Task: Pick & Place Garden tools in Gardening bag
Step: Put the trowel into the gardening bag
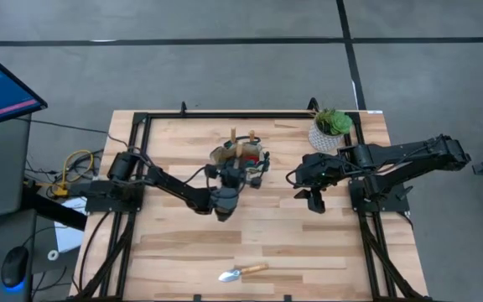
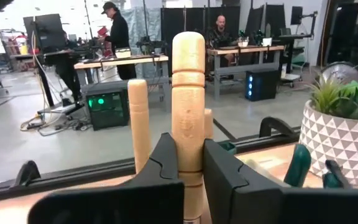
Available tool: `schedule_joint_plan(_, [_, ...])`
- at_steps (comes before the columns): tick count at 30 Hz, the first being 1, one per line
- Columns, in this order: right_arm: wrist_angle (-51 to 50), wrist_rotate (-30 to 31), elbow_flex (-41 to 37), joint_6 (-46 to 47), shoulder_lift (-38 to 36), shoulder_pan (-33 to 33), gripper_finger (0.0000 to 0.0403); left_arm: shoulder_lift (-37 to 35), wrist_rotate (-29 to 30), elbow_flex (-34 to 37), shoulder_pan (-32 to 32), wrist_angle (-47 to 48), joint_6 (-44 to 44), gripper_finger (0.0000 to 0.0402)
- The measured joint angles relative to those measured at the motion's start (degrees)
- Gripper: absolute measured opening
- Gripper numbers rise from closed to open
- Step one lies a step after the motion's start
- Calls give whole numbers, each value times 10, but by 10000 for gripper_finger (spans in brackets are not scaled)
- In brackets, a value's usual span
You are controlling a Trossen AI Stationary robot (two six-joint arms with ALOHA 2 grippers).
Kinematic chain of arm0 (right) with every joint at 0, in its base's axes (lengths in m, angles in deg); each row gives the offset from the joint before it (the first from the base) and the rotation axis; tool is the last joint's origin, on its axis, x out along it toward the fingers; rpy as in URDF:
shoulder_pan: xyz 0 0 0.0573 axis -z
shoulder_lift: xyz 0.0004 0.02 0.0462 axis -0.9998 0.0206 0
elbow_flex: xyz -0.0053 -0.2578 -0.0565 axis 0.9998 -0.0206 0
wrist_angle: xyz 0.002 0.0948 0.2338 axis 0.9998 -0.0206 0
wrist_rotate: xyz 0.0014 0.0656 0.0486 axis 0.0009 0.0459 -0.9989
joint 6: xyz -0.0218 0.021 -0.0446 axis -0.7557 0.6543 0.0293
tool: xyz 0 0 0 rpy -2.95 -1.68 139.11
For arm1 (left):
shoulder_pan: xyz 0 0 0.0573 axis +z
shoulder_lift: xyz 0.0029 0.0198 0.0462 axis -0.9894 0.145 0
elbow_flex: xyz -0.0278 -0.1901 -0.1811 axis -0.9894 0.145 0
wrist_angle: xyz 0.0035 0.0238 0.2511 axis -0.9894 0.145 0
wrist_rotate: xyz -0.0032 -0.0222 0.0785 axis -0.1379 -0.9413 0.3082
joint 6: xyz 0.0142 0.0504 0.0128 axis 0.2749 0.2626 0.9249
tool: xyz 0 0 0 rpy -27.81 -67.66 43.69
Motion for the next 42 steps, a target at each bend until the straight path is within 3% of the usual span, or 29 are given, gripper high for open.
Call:
schedule_joint_plan(10, [0, 0, 0, 0, 0, 0, 154, 0, 1, 52, 3, 0, -92, 16])
schedule_joint_plan(20, [3, 0, 0, 0, 0, 0, 154, 0, -46, 62, 27, 0, -104, 73])
schedule_joint_plan(37, [5, 0, 0, -4, 0, 0, 154, -4, -58, 62, 9, 1, -27, 175])
schedule_joint_plan(42, [16, 0, 0, -4, 0, 0, 154, -54, -57, 62, -15, -1, 73, 198])
